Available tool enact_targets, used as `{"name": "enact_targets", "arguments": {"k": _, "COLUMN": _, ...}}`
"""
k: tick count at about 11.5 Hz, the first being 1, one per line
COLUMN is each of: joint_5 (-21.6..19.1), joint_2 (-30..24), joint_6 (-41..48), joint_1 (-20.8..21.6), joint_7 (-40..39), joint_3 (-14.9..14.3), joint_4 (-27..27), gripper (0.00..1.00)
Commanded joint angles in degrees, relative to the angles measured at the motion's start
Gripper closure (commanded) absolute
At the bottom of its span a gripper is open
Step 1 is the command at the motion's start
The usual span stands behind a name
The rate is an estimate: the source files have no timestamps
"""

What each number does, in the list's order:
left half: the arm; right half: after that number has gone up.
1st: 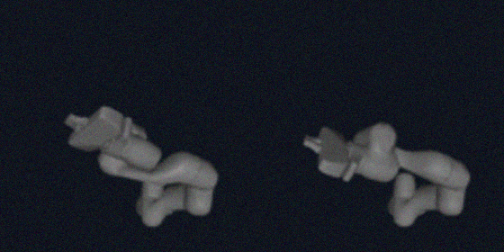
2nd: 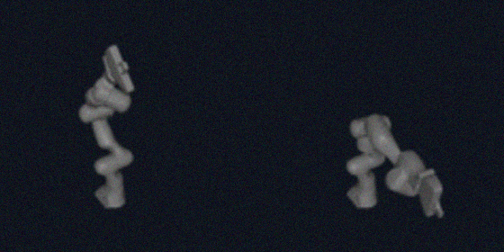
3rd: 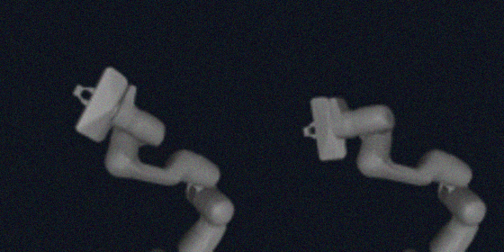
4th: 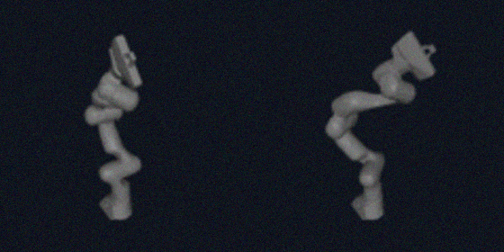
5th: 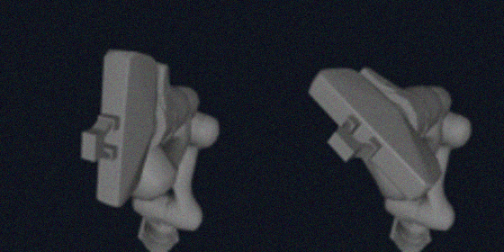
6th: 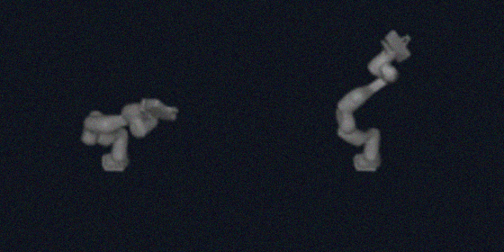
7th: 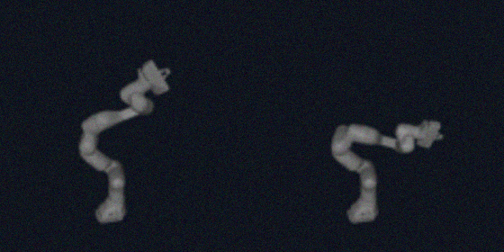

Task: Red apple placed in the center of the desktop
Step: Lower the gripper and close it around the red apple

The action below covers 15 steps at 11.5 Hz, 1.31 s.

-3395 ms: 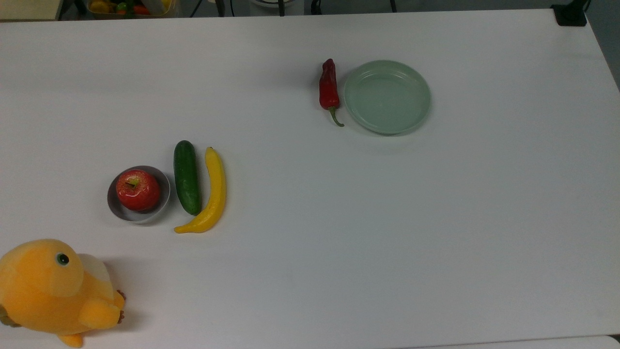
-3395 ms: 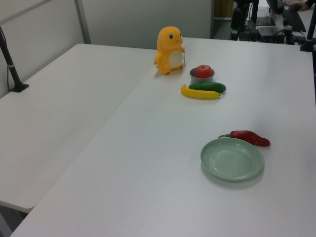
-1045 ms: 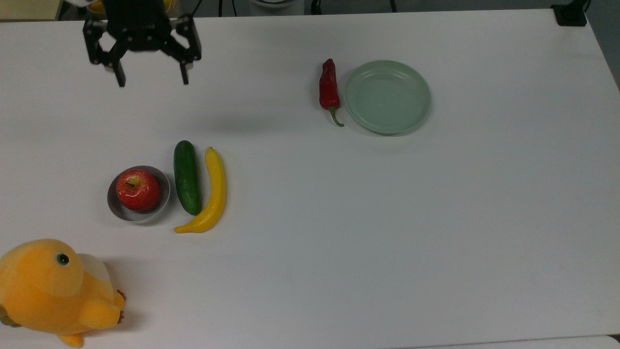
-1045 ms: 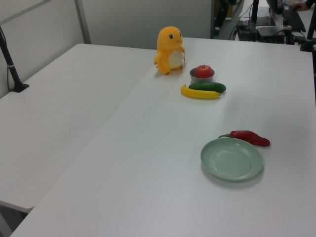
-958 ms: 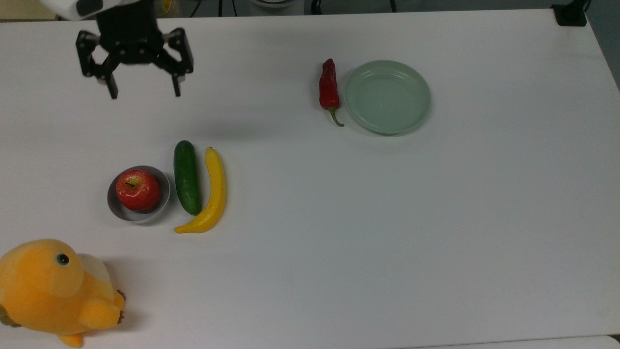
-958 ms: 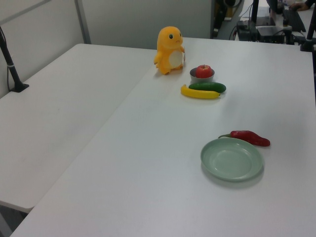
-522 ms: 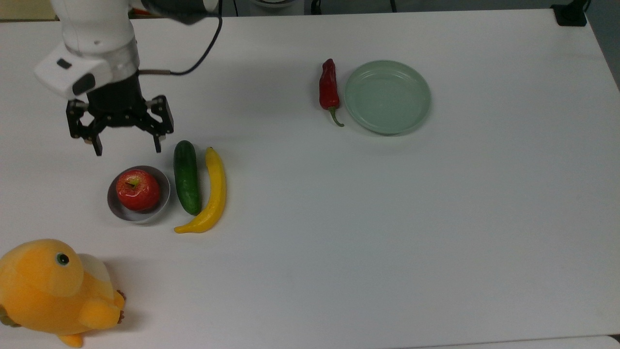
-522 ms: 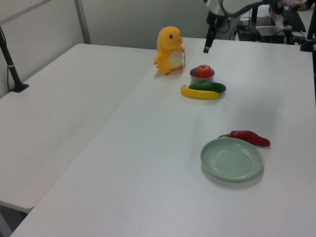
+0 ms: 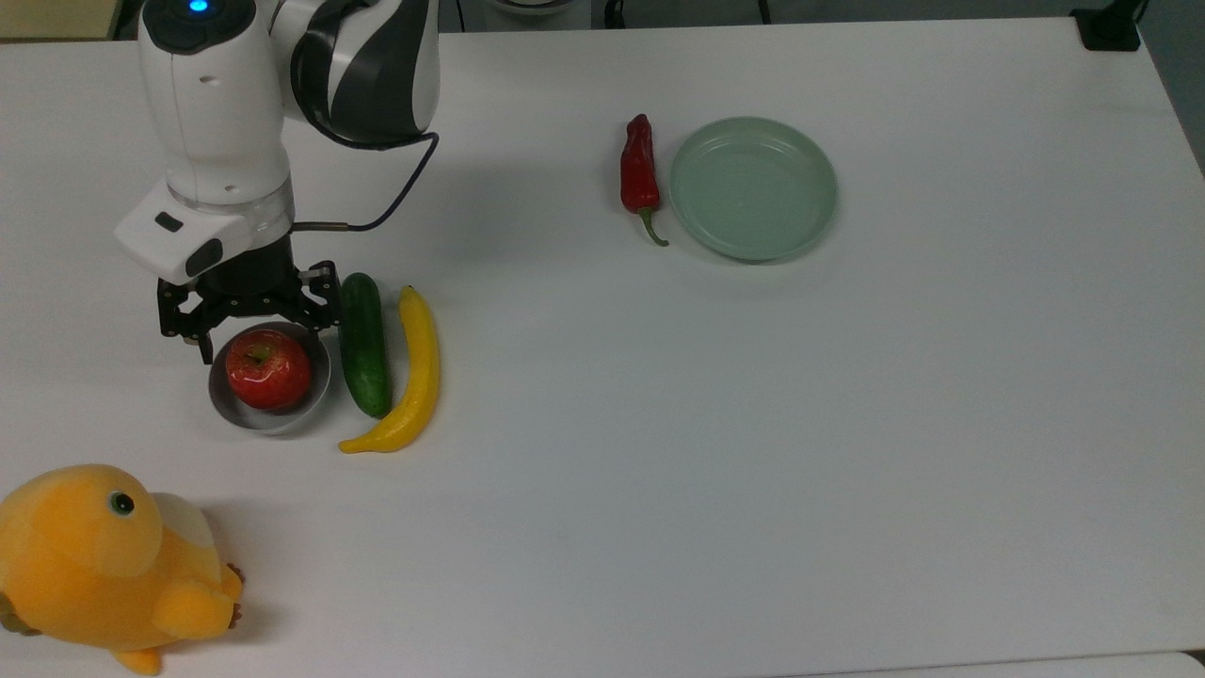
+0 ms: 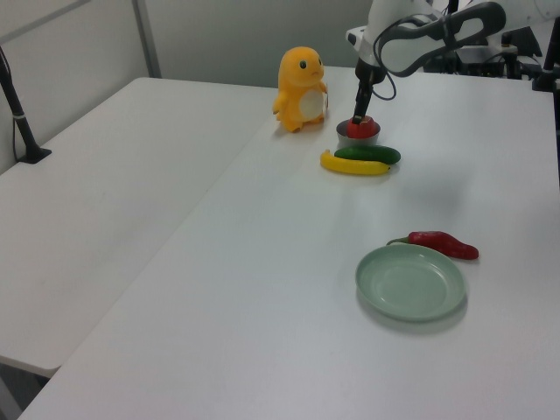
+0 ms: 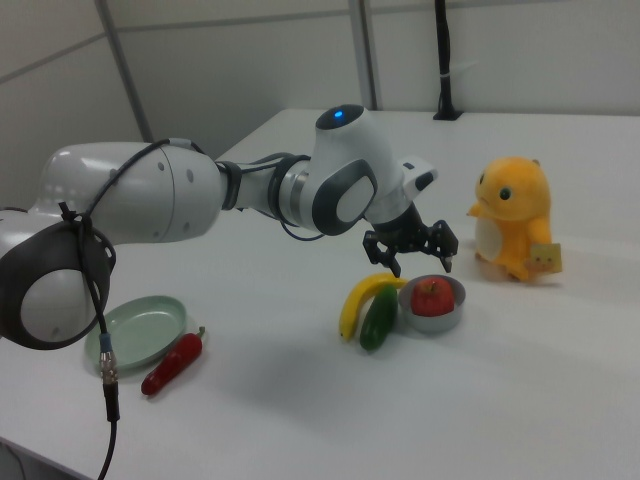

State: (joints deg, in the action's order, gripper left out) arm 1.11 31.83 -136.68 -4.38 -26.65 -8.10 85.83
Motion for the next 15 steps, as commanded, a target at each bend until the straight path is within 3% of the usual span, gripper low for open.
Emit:
{"name": "enact_targets", "arguments": {"k": 1, "joint_5": 2.57, "joint_2": 0.68, "joint_6": -1.58, "joint_1": 0.25, "joint_7": -0.68, "joint_3": -0.42, "joint_4": 0.74, "gripper": 0.04}}
{"name": "enact_targets", "arguments": {"k": 5, "joint_5": 4.25, "joint_2": 2.44, "joint_6": -5.88, "joint_1": 0.07, "joint_7": -0.42, "joint_3": -0.51, "joint_4": 2.32, "gripper": 0.12}}
{"name": "enact_targets", "arguments": {"k": 6, "joint_5": 4.34, "joint_2": 2.53, "joint_6": -5.97, "joint_1": -0.19, "joint_7": -0.42, "joint_3": -0.51, "joint_4": 2.32, "gripper": 0.21}}
{"name": "enact_targets", "arguments": {"k": 9, "joint_5": 5.31, "joint_2": 2.45, "joint_6": -5.88, "joint_1": -0.28, "joint_7": -0.77, "joint_3": -0.51, "joint_4": 2.85, "gripper": 0.60}}
{"name": "enact_targets", "arguments": {"k": 12, "joint_5": 4.61, "joint_2": -0.79, "joint_6": -4.48, "joint_1": -0.19, "joint_7": -0.16, "joint_3": -0.51, "joint_4": 3.02, "gripper": 0.61}}
{"name": "enact_targets", "arguments": {"k": 15, "joint_5": 3.82, "joint_2": -8.25, "joint_6": 4.01, "joint_1": 0.68, "joint_7": 0.19, "joint_3": -0.42, "joint_4": 3.20, "gripper": 0.61}}
